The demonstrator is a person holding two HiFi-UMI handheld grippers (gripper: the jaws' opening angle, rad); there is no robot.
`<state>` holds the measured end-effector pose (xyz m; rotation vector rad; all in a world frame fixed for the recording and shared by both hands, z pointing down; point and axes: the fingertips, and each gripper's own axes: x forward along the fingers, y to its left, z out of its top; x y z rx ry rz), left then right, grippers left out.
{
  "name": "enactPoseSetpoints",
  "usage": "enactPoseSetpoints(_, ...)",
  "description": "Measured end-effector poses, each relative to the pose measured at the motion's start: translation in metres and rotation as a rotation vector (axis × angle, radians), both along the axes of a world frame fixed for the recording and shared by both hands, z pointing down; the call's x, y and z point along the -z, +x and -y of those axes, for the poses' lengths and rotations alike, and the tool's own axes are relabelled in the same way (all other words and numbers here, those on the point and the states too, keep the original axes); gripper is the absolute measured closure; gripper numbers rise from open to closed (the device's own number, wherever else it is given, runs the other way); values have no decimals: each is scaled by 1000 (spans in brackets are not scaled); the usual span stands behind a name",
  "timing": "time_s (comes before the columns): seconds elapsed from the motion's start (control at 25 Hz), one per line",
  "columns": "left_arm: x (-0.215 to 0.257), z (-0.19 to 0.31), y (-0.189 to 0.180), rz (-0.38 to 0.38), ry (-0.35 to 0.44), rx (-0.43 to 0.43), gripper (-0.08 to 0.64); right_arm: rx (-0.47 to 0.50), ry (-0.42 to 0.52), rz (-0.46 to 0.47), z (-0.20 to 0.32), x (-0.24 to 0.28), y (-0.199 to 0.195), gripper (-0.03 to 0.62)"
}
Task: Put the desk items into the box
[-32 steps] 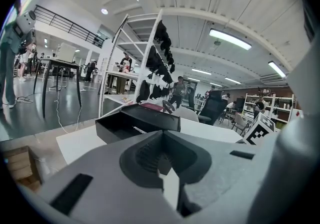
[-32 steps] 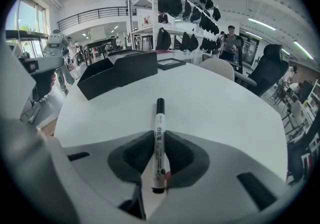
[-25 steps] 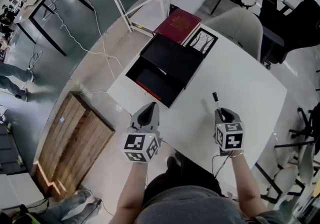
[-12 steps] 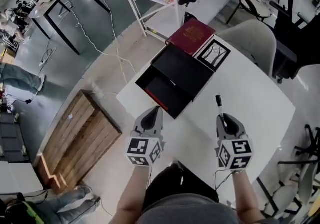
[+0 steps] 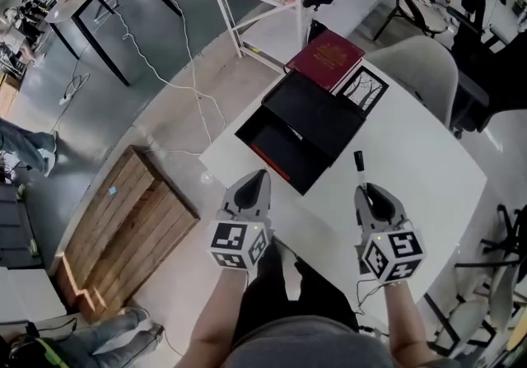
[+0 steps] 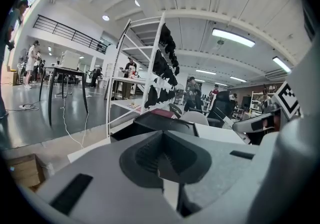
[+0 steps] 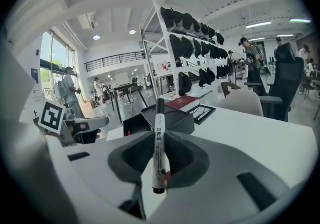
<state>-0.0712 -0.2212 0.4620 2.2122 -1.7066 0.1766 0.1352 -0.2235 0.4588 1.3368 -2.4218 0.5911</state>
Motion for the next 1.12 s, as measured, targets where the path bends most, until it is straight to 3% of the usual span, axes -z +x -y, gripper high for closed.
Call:
enactPoseSetpoints(0.32,9,-2,-47,-19,24,-67,554,-23,91,-12,0,30,-62,518)
enactPoseSetpoints(0.72,10,-7,-110,-36,43,-60,554,2,178,-48,17,50,-124,518)
enactPoseSetpoints(1.12,18,-3,-129,-56,67,-66,554,68,204,-115,33,50,-152,518)
